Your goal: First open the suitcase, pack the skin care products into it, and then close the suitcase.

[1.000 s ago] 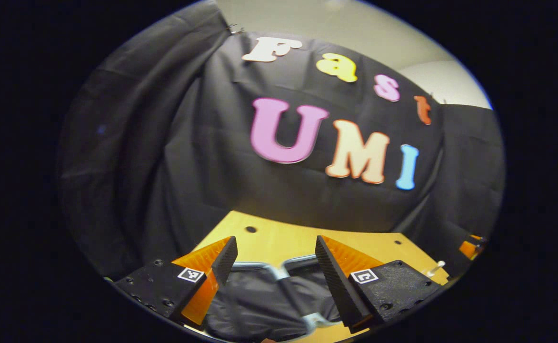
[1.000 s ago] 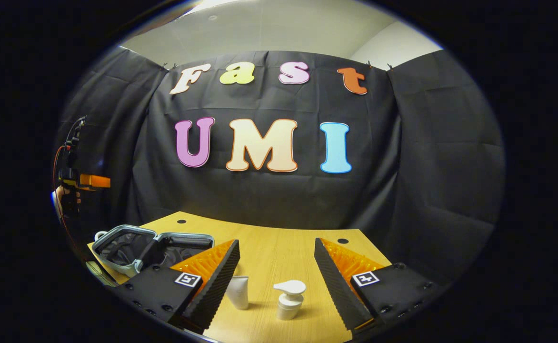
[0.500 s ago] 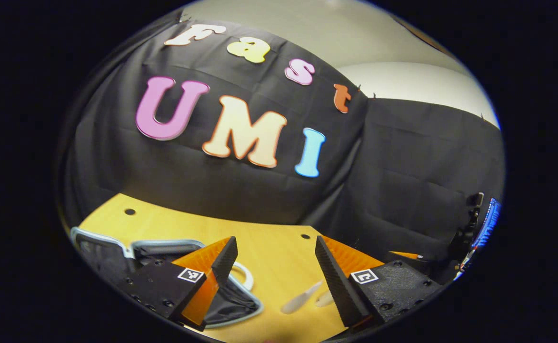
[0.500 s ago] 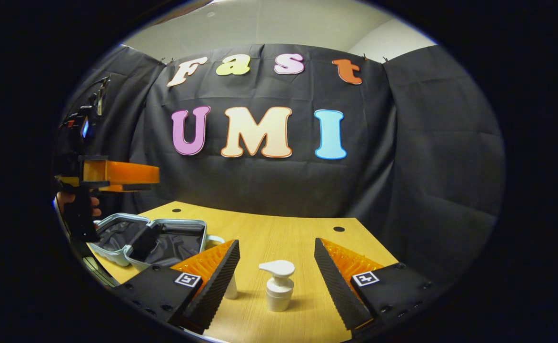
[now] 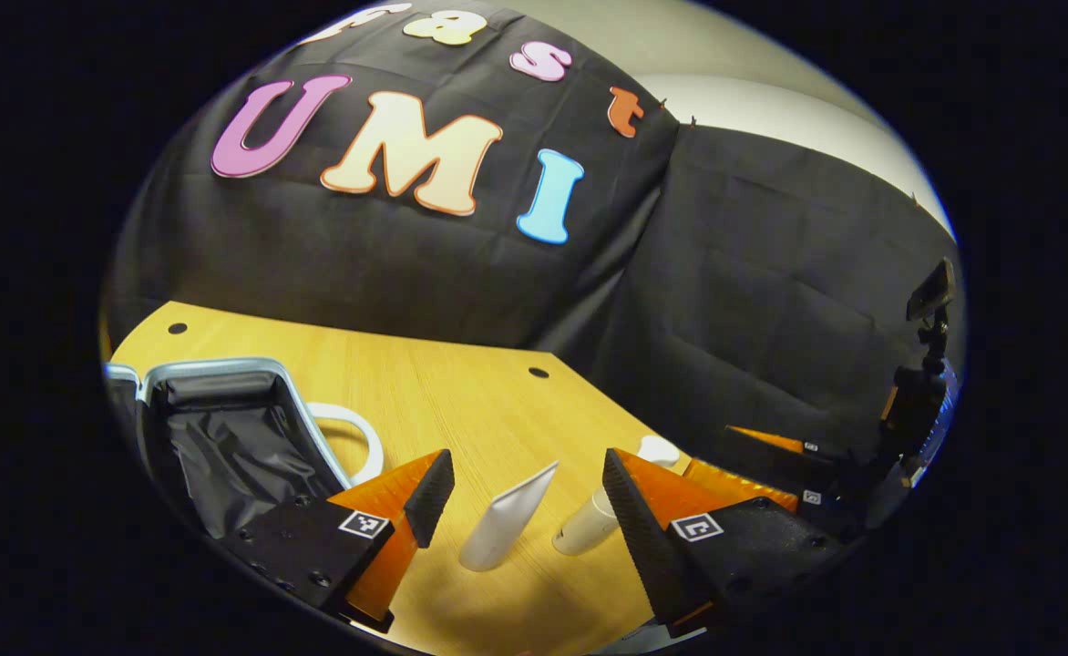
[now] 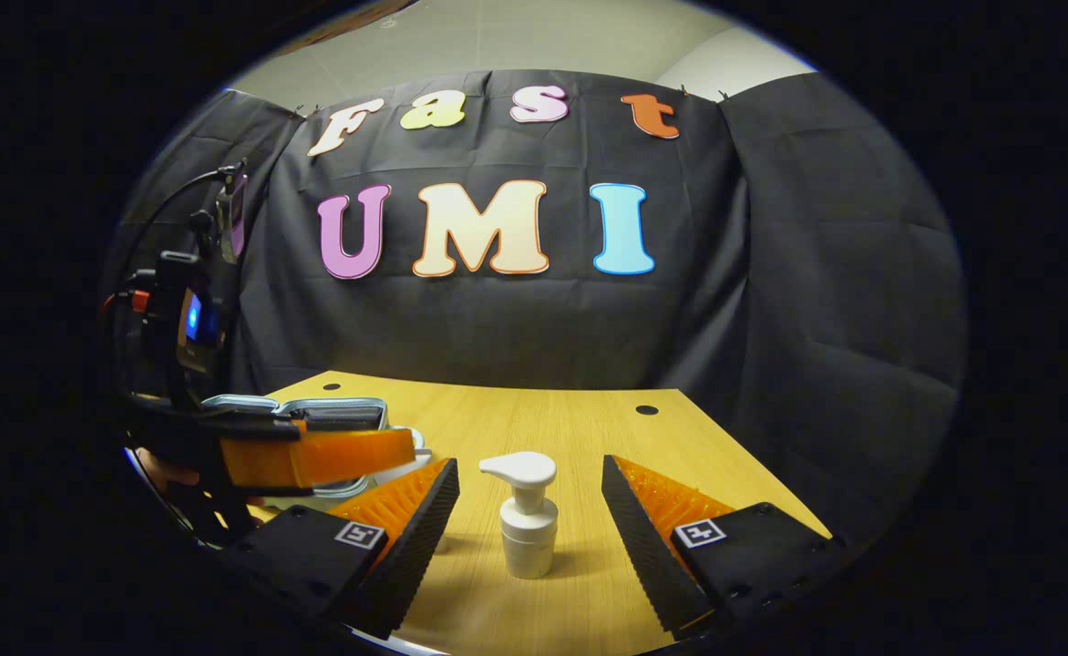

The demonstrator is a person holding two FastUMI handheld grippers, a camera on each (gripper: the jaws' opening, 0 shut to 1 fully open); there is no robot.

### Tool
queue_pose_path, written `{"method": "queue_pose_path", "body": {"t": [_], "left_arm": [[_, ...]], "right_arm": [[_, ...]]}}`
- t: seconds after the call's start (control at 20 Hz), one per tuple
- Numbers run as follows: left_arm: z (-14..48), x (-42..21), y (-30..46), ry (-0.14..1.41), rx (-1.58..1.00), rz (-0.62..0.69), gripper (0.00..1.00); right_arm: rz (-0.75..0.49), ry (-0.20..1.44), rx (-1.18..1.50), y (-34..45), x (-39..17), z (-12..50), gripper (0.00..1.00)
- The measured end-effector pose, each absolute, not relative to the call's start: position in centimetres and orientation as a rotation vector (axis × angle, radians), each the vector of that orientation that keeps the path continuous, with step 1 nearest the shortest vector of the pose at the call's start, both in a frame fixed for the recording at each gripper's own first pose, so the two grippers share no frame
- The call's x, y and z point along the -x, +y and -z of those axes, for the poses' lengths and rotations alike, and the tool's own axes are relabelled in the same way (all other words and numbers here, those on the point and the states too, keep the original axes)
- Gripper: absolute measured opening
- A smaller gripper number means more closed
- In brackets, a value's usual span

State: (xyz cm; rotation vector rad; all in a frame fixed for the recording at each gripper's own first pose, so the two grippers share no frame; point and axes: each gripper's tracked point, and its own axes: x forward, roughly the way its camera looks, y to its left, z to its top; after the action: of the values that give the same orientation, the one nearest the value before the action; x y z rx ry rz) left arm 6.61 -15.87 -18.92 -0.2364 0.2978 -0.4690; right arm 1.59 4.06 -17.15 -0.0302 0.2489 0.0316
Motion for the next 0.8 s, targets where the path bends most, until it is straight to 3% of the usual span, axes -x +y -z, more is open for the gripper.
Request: {"method": "queue_pose_path", "body": {"t": [0.2, 0.5, 0.55, 0.6, 0.75, 0.8], "left_arm": [[22.1, -6.7, -16.3, 0.352, 0.241, 0.47, 0.94], [24.7, -7.2, -16.7, 0.402, 0.226, 0.473, 0.7], [24.9, -7.1, -16.8, 0.404, 0.226, 0.474, 0.62], [25.2, -7.3, -16.8, 0.409, 0.227, 0.475, 0.63], [25.2, -7.6, -16.9, 0.401, 0.227, 0.48, 0.31], [25.2, -7.6, -17.0, 0.402, 0.237, 0.482, 0.31]], "right_arm": [[-0.02, 0.271, 0.029, 3.4, -1.5, 18.6, 0.99], [-0.033, 0.286, 0.044, 3.5, -2.1, 20.0, 0.99], [-0.037, 0.288, 0.046, 3.6, -2.3, 20.3, 0.99], [-0.04, 0.292, 0.044, 3.6, -2.5, 20.4, 0.99], [-0.039, 0.307, 0.037, 3.5, -2.8, 21.4, 0.99], [-0.037, 0.314, 0.035, 3.4, -3.0, 21.7, 0.99]]}}
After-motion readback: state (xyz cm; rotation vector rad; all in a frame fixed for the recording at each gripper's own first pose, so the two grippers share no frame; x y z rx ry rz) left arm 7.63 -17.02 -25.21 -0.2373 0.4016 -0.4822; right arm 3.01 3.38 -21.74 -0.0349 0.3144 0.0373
